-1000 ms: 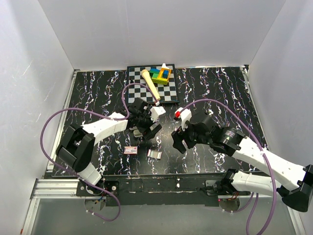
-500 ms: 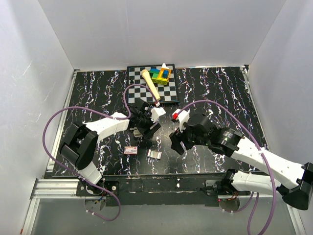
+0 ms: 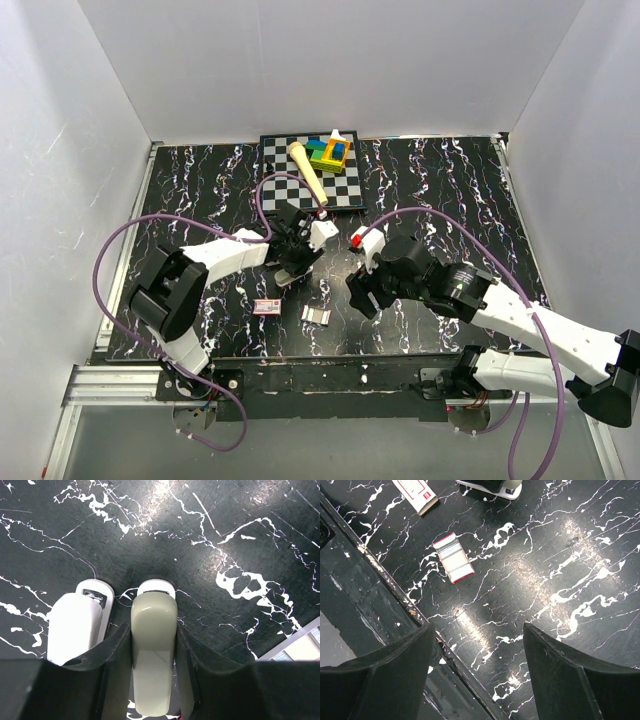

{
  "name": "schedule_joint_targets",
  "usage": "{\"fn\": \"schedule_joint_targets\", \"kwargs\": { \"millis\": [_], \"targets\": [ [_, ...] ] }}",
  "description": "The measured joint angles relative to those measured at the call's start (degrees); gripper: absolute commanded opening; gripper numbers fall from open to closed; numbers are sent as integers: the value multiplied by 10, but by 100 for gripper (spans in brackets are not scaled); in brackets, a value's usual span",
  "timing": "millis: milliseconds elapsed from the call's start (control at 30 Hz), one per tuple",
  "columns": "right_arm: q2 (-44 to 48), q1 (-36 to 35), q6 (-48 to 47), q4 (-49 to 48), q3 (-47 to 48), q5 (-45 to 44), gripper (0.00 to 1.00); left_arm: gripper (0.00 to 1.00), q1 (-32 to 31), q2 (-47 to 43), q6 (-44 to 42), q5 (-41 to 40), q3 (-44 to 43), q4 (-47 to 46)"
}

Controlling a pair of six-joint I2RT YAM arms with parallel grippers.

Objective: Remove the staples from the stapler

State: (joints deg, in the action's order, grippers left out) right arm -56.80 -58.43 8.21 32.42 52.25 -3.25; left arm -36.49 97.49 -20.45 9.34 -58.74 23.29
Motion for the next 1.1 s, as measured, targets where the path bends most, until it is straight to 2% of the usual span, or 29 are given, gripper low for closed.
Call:
{"fn": "schedule_joint_targets", "kwargs": {
  "millis": [100,267,467,767,1100],
  "targets": [
    [0,-2,2,0,-3,-9,76,0,-6,-2,1,-11,0,0],
    [3,-2,4,1,-6,-25,73,0,-29,-26,1,-29,1,1],
    [33,-2,1,17,-6,-33,73,0,-69,-103,6,-10,3,7],
    [80,-2,-31,83,31,-12,72,0,-91,-239,40,119,2,34],
    [81,-2,-100,109,106,143,67,0,-97,-358,86,276,30,30]
  ]
}}
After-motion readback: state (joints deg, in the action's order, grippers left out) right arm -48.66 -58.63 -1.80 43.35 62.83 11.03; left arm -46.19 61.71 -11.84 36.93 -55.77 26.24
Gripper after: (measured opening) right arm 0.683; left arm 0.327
